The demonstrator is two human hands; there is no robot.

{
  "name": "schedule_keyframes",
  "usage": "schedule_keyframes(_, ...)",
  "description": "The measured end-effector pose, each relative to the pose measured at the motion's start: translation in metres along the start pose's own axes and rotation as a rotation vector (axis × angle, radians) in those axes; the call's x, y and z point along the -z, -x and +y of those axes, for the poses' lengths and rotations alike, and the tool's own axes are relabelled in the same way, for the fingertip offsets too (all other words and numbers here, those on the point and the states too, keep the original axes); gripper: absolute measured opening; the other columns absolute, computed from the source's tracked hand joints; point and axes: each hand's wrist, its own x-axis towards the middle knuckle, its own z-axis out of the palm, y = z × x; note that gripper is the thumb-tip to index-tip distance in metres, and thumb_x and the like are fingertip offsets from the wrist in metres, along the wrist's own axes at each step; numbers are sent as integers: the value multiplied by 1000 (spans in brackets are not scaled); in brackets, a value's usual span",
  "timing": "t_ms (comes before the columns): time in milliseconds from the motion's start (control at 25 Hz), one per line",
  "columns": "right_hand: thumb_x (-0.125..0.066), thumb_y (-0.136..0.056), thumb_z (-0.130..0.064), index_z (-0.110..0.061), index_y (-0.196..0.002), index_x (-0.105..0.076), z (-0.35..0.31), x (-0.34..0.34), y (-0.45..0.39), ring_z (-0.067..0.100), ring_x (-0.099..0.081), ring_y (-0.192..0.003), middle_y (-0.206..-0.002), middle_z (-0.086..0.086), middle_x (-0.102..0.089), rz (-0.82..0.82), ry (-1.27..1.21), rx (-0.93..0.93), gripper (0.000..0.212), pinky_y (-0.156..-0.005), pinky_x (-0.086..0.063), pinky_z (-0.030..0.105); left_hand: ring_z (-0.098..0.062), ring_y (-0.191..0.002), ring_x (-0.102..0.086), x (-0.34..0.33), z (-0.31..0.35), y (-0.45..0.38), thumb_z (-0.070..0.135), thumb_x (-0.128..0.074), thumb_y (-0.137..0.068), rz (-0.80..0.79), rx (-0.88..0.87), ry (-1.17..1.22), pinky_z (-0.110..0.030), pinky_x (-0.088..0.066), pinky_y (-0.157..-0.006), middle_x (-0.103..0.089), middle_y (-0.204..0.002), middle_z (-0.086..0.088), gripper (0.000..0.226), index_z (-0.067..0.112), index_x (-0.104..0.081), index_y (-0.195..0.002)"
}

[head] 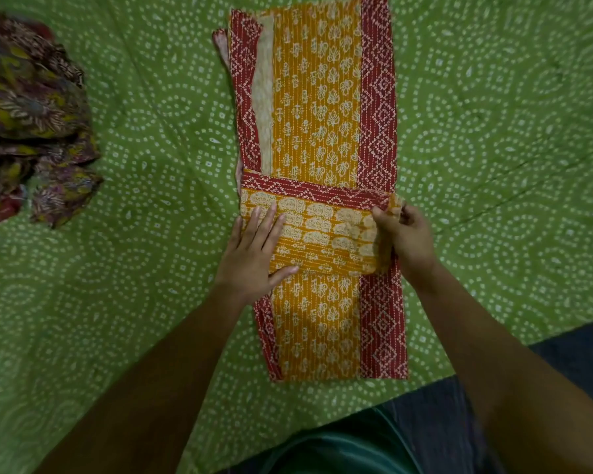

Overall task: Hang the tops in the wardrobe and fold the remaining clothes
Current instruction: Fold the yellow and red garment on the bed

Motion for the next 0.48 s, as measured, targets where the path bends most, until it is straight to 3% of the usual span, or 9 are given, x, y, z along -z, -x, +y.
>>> schedule_keyframes(80,-67,-86,-10,-12,-92,-57,-3,-1,-9,24,-66,-82,-85,2,-63,229,139,42,12,-63,-52,24,-26,-145,20,2,2,-1,78,-16,-87,7,9,6,-49,5,-118,17,-159,-5,93,18,8,-153)
schedule_keyframes(160,-64,-88,-12,-12,-110,-53,-2,9,-8,22,-61,-102,-104,0,-58,391,497,165,25,-76,-47,18,-26,-146,16,5,0,1,71,-17,-91,18,-24,54,-51,0,-118,13,-160,-4,85,18,5,-153)
schedule_keyframes(200,-63,-87,-12,-11,-123,-47,1,19,-3,21,-55,-112,-117,2,-52,358,726,274,39,-88,-47,23,-25,-147,12,6,-4,4,63,-20,-94,23,-96,80,-53,-4,-118,9,-161,-4,77,17,2,-153)
schedule_keyframes(240,-62,-87,-13,-13,-134,-39,7,35,3,23,-47,-122,-130,6,-44,233,987,419,53,-101,-43,33,-25,-148,8,4,-11,10,53,-26,-95,29,-205,98,-54,-7,-117,3,-161,-4,72,17,-3,-153)
schedule_keyframes(320,-55,-85,-16,-19,-147,-25,15,72,14,29,-22,-141,-152,9,-25,-202,1557,781,69,-114,-23,53,-28,-148,1,-2,-30,26,41,-41,-86,18,-458,83,-52,-8,-118,-7,-161,-5,77,15,-14,-153)
schedule_keyframes(400,-50,-80,-11,-20,-152,-20,28,102,15,26,-2,-147,-158,7,-12,-652,1884,1072,78,-116,-4,50,-31,-147,-6,-11,-45,32,38,-46,-75,24,-629,-16,-48,-8,-118,-16,-159,-7,82,16,-24,-151)
schedule_keyframes(480,-46,-76,-3,-17,-152,-19,38,102,5,24,0,-147,-158,6,-13,-826,1939,1170,82,-117,-2,47,-31,-146,-11,-19,-38,30,29,-41,-77,46,-652,-54,-45,-11,-118,-22,-157,-8,74,17,-29,-149)
